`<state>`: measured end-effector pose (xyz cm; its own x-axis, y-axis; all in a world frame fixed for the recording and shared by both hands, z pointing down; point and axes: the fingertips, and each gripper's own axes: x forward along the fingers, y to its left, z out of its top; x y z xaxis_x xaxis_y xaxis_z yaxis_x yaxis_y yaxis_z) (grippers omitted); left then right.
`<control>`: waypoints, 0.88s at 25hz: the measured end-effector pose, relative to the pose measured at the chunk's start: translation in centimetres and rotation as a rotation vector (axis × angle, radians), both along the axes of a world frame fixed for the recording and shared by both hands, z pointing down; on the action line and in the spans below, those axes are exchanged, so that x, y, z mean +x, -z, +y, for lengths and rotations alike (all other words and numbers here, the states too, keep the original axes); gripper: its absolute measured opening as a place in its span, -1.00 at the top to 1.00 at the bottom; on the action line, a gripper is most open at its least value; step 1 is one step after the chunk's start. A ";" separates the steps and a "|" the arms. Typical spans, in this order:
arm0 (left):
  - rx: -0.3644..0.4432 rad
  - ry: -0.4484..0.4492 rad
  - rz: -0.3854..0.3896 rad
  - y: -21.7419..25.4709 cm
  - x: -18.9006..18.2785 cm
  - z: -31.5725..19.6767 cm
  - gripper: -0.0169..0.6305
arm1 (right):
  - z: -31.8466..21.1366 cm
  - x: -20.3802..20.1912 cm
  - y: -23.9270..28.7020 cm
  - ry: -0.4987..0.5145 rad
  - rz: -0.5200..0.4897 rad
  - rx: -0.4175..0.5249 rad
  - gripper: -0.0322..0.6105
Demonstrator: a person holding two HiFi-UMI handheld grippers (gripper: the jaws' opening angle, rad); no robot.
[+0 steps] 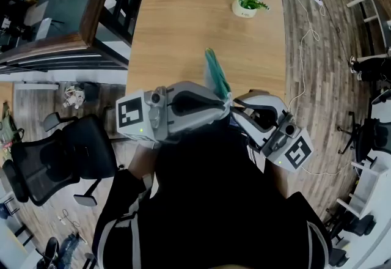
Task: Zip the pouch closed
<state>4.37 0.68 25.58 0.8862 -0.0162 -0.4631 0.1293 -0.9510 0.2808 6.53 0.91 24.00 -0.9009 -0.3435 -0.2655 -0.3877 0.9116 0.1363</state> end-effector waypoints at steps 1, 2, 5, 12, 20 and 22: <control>0.003 0.002 -0.002 -0.3 0.0 0.0 0.95 | 0.0 0.1 0.0 -0.018 0.009 0.014 0.80; 0.005 0.003 -0.003 -0.5 -0.1 0.0 0.95 | -0.1 0.2 0.0 -0.034 0.019 0.027 0.82; 0.017 0.005 -0.001 -0.8 -0.1 0.1 0.95 | 0.0 0.3 -0.2 -0.049 0.054 0.049 0.84; 0.030 0.013 -0.057 -0.8 0.4 0.6 0.95 | -1.0 1.5 -0.5 -0.083 0.007 -0.039 0.86; 0.078 -0.017 -0.106 -0.6 0.8 2.5 0.95 | -2.6 3.2 -1.8 -0.182 0.020 -0.134 0.86; 0.084 -0.027 -0.093 -0.5 0.6 2.8 0.95 | -3.2 3.7 -2.1 -0.220 0.028 -0.136 0.86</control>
